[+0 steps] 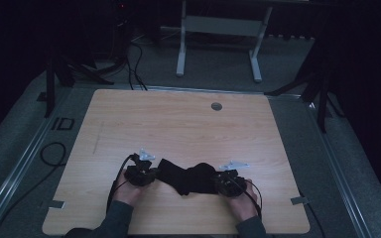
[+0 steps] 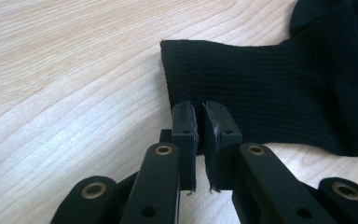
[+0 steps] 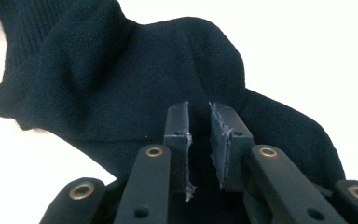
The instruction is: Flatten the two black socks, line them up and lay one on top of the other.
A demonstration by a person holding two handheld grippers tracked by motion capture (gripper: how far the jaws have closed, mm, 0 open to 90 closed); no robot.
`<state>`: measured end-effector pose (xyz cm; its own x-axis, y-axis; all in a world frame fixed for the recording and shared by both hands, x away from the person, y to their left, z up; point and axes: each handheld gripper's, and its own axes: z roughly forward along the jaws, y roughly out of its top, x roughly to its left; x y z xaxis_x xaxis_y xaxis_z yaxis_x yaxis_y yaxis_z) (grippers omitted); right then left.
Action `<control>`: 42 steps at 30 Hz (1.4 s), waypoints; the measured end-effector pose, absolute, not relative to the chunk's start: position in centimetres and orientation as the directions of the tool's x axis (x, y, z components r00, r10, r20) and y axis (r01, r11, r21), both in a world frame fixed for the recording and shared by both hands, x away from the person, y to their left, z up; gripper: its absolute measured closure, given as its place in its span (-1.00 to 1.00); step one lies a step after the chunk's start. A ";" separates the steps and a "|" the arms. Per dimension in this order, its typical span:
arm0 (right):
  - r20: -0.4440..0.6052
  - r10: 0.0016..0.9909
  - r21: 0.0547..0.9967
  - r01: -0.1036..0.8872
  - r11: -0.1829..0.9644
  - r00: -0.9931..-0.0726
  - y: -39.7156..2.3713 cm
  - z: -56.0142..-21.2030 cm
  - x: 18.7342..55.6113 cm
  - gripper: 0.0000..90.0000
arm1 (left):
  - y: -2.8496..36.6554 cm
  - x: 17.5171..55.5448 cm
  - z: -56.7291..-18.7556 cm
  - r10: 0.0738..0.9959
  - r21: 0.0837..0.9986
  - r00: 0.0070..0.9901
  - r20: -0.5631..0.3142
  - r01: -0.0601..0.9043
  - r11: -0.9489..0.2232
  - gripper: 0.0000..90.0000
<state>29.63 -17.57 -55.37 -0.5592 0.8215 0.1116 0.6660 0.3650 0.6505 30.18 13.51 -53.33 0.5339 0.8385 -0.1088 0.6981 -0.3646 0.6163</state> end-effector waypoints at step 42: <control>0.118 0.833 0.708 0.634 0.312 -0.541 -17.2 -54.3 33.9 0.33 | 10.1 29.5 -55.3 0.801 0.662 0.595 0.066 0.575 -0.481 0.97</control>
<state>33.91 -17.16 -54.25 -0.5414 0.8325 0.1177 0.6336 0.3119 0.7080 29.49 10.14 -55.27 0.5954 0.8008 0.0655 0.5747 -0.4814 0.6617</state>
